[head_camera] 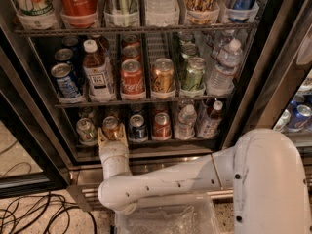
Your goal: Pick orange can from bottom shelf of fridge
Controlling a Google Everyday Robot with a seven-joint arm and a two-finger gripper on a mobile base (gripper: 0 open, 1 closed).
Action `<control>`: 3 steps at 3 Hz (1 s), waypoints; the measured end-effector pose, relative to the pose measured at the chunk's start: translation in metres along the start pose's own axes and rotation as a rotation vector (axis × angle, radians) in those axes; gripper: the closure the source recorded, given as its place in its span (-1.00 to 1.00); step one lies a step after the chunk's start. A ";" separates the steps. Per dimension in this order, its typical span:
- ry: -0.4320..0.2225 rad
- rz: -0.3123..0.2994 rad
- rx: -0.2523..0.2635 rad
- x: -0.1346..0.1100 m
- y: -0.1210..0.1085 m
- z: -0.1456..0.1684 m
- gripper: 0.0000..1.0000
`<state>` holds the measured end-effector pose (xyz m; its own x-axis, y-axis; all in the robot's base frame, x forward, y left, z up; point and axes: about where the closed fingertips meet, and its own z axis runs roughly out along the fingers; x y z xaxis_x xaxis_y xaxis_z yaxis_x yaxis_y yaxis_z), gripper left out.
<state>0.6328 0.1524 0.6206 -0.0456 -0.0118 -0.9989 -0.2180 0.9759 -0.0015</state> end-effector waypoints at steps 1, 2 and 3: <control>0.001 -0.001 0.003 0.002 -0.001 0.008 -0.26; 0.010 -0.016 0.007 0.006 -0.004 0.015 -0.26; 0.011 -0.025 0.010 0.008 -0.005 0.022 -0.30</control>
Offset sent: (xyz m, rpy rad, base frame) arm 0.0229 -0.0026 -0.0128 -0.0396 0.0136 -0.0077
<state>0.6549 0.1521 0.6111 -0.0510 -0.0381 -0.9980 -0.2093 0.9775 -0.0267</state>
